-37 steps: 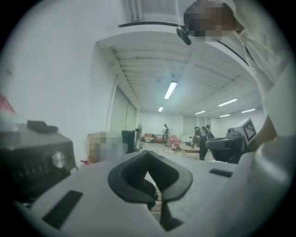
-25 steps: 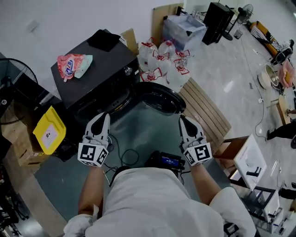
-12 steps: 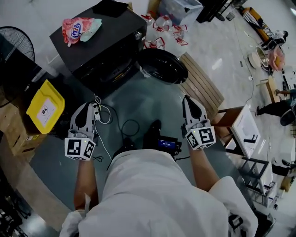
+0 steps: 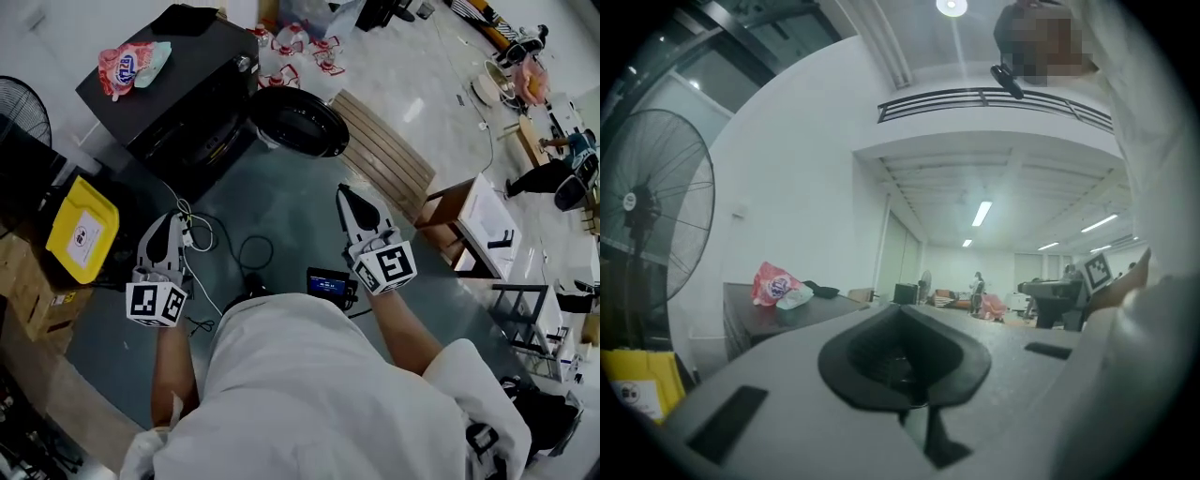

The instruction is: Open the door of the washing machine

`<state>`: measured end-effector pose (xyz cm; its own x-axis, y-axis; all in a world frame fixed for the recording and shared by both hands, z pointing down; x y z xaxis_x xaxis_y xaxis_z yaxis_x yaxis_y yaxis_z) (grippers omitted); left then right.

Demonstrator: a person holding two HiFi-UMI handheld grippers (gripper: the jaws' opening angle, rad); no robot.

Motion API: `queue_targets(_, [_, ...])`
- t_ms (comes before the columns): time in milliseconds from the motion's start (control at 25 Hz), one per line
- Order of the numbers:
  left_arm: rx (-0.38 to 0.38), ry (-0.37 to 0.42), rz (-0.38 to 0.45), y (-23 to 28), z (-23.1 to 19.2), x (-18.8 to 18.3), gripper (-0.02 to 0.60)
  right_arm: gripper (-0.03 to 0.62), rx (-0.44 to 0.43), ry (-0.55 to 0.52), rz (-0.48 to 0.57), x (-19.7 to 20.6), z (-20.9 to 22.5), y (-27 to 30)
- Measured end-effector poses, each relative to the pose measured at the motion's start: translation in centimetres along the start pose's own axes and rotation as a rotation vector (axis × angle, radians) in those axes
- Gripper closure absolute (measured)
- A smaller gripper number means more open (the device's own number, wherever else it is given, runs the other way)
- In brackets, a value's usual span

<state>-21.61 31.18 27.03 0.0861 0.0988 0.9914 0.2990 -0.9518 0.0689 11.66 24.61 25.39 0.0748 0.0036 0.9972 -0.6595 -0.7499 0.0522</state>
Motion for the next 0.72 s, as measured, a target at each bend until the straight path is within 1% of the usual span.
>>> queue_targets(80, [0.043, -0.003, 0.013, -0.4, 1.9, -0.5, 0.574, 0.563, -0.024, -0.055, 0.007, -0.1, -0.8, -1.3])
queue_targets(160, [0.049, 0.011, 0.007, -0.8, 3.7, -0.5, 0.574, 0.563, -0.047, -0.080, 0.013, -0.1, -1.5, -3.0])
queue_targets(240, [0.049, 0.030, -0.016, -1.2, 5.6, -0.1, 0.574, 0.563, -0.049, -0.043, 0.021, 0.3, -1.6, -5.3])
queue_targets(320, [0.057, 0.053, -0.033, -1.9, 7.9, 0.0, 0.574, 0.563, -0.032, 0.006, 0.022, 0.9, -1.4, -7.8])
queue_targets(400, [0.058, 0.069, -0.043, -2.7, 10.1, 0.2, 0.574, 0.563, -0.022, 0.026, 0.021, 1.6, -1.2, -10.1])
queue_targets(560, [0.038, 0.076, -0.062, -5.1, 13.5, 1.5, 0.574, 0.563, -0.022, 0.047, 0.023, 3.4, -1.4, -13.5])
queue_targets(720, [-0.003, 0.085, -0.099, -7.7, 15.4, 2.7, 0.574, 0.563, -0.025, 0.081, 0.050, 4.5, -1.3, -15.3])
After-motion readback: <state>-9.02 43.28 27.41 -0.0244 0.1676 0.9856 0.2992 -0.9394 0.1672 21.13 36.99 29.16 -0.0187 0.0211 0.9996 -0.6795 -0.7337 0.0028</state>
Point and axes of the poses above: the fingertips, and each gripper's own axes: y forward along the fingers, z to its right, x out of its underside, the point moved 3 cm from there along -y, backward along the fingers, and after that the axes turned 2 degrees about -z, right-handed, at the moved point
